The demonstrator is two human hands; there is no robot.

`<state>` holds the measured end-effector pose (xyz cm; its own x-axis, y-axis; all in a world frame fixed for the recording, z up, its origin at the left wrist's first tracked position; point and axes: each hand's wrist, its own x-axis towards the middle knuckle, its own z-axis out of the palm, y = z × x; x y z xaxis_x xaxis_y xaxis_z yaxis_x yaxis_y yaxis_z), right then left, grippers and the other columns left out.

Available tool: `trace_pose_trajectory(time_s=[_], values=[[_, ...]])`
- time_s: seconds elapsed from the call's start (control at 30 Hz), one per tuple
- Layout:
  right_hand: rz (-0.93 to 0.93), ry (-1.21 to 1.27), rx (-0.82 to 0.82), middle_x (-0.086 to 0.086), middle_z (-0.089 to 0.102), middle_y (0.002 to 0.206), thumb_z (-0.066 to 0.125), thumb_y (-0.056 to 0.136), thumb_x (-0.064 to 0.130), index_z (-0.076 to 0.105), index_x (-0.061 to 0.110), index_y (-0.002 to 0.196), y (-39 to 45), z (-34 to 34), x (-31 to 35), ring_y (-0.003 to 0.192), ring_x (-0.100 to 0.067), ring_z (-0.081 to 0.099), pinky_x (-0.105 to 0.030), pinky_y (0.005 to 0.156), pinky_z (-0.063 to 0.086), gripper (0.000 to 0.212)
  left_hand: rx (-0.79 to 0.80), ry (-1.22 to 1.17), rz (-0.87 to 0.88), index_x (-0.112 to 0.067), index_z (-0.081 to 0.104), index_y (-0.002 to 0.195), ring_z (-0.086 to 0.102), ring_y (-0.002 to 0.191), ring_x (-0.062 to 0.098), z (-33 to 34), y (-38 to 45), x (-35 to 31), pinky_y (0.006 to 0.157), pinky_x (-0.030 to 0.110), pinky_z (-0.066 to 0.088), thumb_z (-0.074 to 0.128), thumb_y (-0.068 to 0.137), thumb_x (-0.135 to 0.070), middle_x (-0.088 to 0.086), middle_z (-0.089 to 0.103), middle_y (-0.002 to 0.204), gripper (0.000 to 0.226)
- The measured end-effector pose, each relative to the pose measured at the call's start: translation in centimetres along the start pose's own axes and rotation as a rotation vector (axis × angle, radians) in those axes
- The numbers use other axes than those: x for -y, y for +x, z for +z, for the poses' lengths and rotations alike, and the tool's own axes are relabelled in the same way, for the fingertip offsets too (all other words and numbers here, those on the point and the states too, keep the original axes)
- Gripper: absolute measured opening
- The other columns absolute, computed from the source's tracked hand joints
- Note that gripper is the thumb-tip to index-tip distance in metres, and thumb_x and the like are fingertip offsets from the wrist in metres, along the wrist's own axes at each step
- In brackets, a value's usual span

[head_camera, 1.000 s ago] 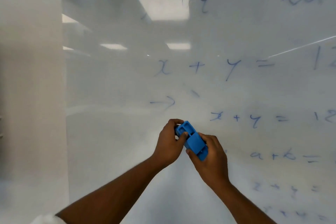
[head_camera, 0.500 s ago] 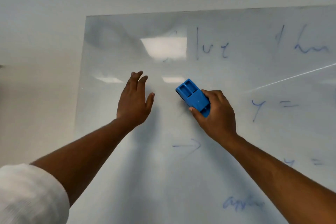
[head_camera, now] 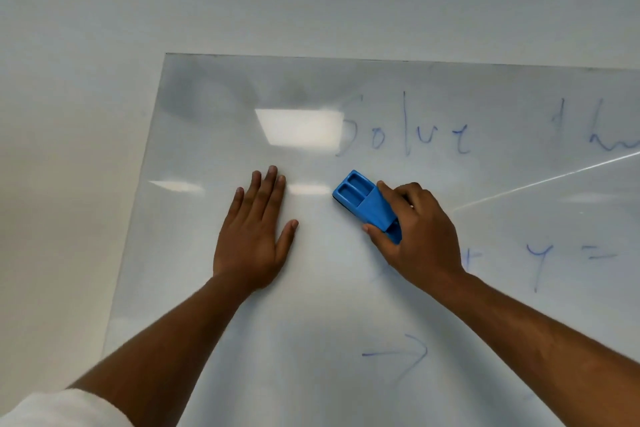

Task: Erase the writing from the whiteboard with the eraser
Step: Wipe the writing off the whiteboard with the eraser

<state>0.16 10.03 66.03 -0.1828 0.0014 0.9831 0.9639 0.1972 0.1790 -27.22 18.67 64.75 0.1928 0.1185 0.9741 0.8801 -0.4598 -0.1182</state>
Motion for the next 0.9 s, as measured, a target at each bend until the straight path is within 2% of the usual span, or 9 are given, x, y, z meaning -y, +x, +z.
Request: trace_pose_trajectory(time_s=[0.1,0.2,0.4,0.5,0.6,0.67,0.8,0.83,0.9], values=[[-0.069,-0.063,-0.077,-0.006,0.059,0.104,0.075,0.086,0.048,0.057,0.009,0.142,1.7,0.9,0.0,0.088,-0.020,0.057,-0.029,0.062,0.053,0.071,-0.050,0.013,0.025,-0.019,0.009,0.175,-0.006,0.169,0.015,0.6,0.5,0.5,0.136,0.033,-0.002,0.027,0.109,-0.056,-0.003,0.000,0.182,0.077],[-0.103,-0.080,-0.095,-0.007,0.057,0.105,0.072,0.088,0.050,0.055,0.009,0.144,4.9,1.7,0.6,0.088,-0.022,0.057,-0.029,0.064,0.050,0.071,-0.048,0.025,0.034,-0.017,0.010,0.174,-0.003,0.169,0.018,0.6,0.6,0.6,0.137,0.035,0.000,0.025,0.108,-0.056,-0.002,0.002,0.182,0.078],[0.241,-0.016,-0.202,-0.007,0.054,0.108,0.072,0.087,0.051,0.052,0.016,0.147,7.3,1.7,0.4,0.096,-0.026,0.056,-0.034,0.074,0.048,0.072,-0.035,0.027,0.028,-0.017,0.009,0.174,-0.005,0.168,0.017,0.6,0.3,0.6,0.137,0.035,-0.001,0.022,0.108,-0.057,-0.002,0.000,0.182,0.078],[0.172,-0.005,-0.217,-0.008,0.055,0.106,0.073,0.086,0.049,0.055,0.014,0.144,4.4,3.1,3.2,0.092,-0.025,0.056,-0.036,0.071,0.052,0.071,-0.038,0.027,0.027,-0.017,0.010,0.174,-0.004,0.168,0.016,0.7,0.2,0.6,0.137,0.035,-0.002,0.023,0.108,-0.057,-0.002,0.001,0.182,0.079],[0.048,0.015,-0.169,-0.005,0.057,0.107,0.074,0.085,0.054,0.056,0.015,0.144,6.1,4.0,5.1,0.092,-0.020,0.058,-0.030,0.070,0.052,0.072,-0.034,0.045,0.033,-0.019,0.006,0.175,-0.007,0.168,0.015,1.0,0.2,0.8,0.137,0.035,-0.001,0.023,0.108,-0.058,-0.003,-0.003,0.182,0.079],[0.080,0.011,-0.160,-0.003,0.057,0.110,0.073,0.086,0.055,0.055,0.019,0.144,9.3,3.7,4.4,0.095,-0.019,0.059,-0.031,0.072,0.052,0.071,-0.048,0.046,0.035,-0.019,0.007,0.175,-0.006,0.168,0.015,1.1,0.2,0.9,0.137,0.036,0.000,0.025,0.109,-0.057,-0.003,-0.001,0.182,0.078],[0.366,0.035,-0.239,-0.002,0.054,0.115,0.070,0.087,0.055,0.053,0.024,0.145,11.8,2.3,1.5,0.103,-0.022,0.059,-0.033,0.081,0.051,0.068,-0.082,0.039,0.044,-0.016,0.013,0.174,0.001,0.169,0.018,1.2,0.3,0.9,0.137,0.035,0.001,0.026,0.109,-0.056,0.000,0.006,0.182,0.077],[0.385,0.030,-0.266,-0.003,0.054,0.114,0.070,0.087,0.054,0.053,0.023,0.145,11.1,2.5,1.8,0.104,-0.022,0.058,-0.036,0.082,0.053,0.068,-0.084,0.039,0.042,-0.016,0.014,0.174,0.002,0.169,0.018,1.2,0.3,0.9,0.137,0.036,0.002,0.026,0.109,-0.055,0.000,0.007,0.182,0.077],[0.290,0.013,-0.273,-0.004,0.055,0.111,0.070,0.086,0.053,0.054,0.020,0.143,8.9,3.4,3.4,0.100,-0.021,0.057,-0.035,0.078,0.053,0.068,-0.078,0.041,0.037,-0.016,0.014,0.174,0.001,0.169,0.018,1.2,0.3,0.8,0.138,0.038,0.005,0.026,0.109,-0.056,-0.001,0.006,0.182,0.077]])
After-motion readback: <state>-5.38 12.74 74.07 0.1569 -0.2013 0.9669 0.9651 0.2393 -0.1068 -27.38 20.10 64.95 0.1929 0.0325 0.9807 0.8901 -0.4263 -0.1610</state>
